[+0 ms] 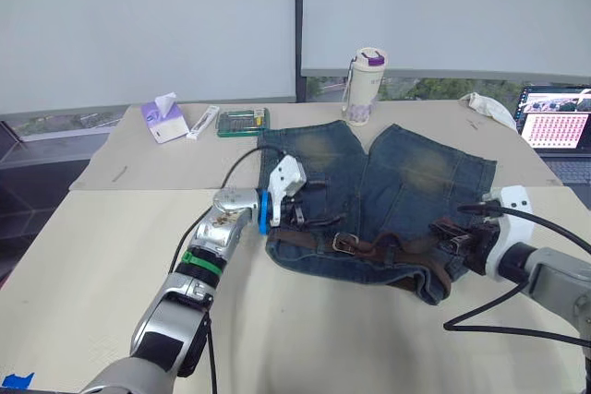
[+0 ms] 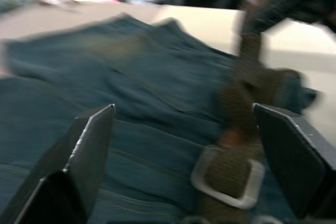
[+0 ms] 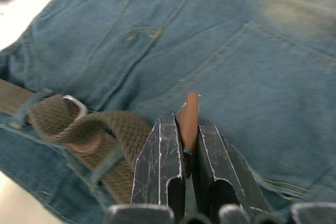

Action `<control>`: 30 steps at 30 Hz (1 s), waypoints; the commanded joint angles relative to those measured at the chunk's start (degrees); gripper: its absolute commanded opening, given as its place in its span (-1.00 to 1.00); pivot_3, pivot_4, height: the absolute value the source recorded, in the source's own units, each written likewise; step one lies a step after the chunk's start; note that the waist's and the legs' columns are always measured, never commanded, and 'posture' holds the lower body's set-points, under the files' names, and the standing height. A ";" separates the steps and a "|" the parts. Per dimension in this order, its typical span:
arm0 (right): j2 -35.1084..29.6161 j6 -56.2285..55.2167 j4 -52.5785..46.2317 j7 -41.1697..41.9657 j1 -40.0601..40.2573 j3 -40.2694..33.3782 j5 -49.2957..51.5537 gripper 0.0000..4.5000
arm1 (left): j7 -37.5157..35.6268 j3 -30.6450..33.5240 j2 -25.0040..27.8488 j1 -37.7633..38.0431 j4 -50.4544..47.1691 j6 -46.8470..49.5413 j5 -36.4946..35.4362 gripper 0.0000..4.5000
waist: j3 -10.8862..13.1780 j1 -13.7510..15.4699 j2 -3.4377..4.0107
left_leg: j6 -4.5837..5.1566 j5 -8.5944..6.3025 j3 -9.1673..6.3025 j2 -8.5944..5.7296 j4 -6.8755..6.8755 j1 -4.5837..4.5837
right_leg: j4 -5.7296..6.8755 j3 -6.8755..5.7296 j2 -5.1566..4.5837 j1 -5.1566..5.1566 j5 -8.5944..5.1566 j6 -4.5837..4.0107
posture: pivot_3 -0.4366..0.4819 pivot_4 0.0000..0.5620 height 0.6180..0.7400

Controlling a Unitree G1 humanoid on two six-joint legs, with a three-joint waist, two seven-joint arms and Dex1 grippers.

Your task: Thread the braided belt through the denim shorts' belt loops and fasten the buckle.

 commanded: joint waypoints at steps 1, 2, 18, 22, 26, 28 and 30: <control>-0.36 -1.87 -0.60 0.24 -1.07 -2.07 0.00 -1.00 | -0.09 -0.20 -0.85 -1.04 2.77 -2.82 1.61 0.34 | 0.04 0.06 -0.07 | 0.00 0.00 -0.02 0.00 0.00 0.01 | 0.00 0.02 -0.01 0.04 0.00 0.00 | -0.05 -0.47 1.00; -0.10 -1.98 -0.45 -0.08 -1.38 -2.39 0.11 -1.00 | 0.13 -0.93 -1.13 -0.85 4.47 -4.30 2.93 0.18 | 0.05 0.07 -0.08 | 0.00 0.00 -0.02 -0.01 0.00 0.01 | -0.01 0.03 -0.02 0.05 0.00 0.00 | -0.05 -0.47 1.00; -2.05 -1.12 0.23 -0.85 -2.41 -4.22 -0.45 -1.00 | 0.75 -1.40 -5.90 0.18 13.95 -11.40 7.57 -0.99 | 0.08 0.76 -0.14 | 0.00 0.00 -0.07 -0.04 0.05 0.01 | 0.02 0.09 -0.06 0.04 0.01 -0.01 | -0.05 -0.47 1.00; -2.15 -0.76 0.05 -1.08 -2.27 -4.57 -0.24 -1.00 | -0.89 -2.29 -5.98 1.21 13.61 -11.58 8.55 -0.99 | 0.08 0.78 -0.13 | 0.00 0.00 -0.06 -0.04 0.06 0.02 | 0.03 0.09 -0.06 0.04 0.01 -0.01 | -0.05 -0.47 1.00; -2.23 -0.47 -0.01 -1.40 -2.42 -4.97 -0.07 -1.00 | -0.09 -3.48 -5.86 1.77 15.23 -13.29 10.86 -0.99 | 0.07 0.88 -0.13 | 0.00 0.00 -0.07 -0.03 0.06 0.03 | 0.05 0.10 -0.05 0.05 0.01 -0.01 | -0.05 -0.47 1.00; -2.21 -0.33 -0.13 -1.46 -2.32 -5.23 0.06 -1.00 | 1.30 -3.87 -6.38 1.76 16.52 -13.98 11.99 -0.99 | 0.08 0.95 -0.14 | 0.00 0.00 -0.06 -0.04 0.06 0.07 | 0.04 0.11 -0.05 0.10 0.01 -0.01 | -0.05 -0.47 1.00; -2.20 -0.03 -0.40 -1.82 -2.10 -5.84 0.16 -1.00 | 2.03 -5.53 -6.90 2.64 17.98 -14.41 13.97 -0.99 | 0.10 1.08 -0.17 | 0.03 -0.02 -0.07 -0.04 0.06 0.20 | 0.01 0.12 -0.06 0.22 0.01 -0.01 | -0.05 -0.47 1.00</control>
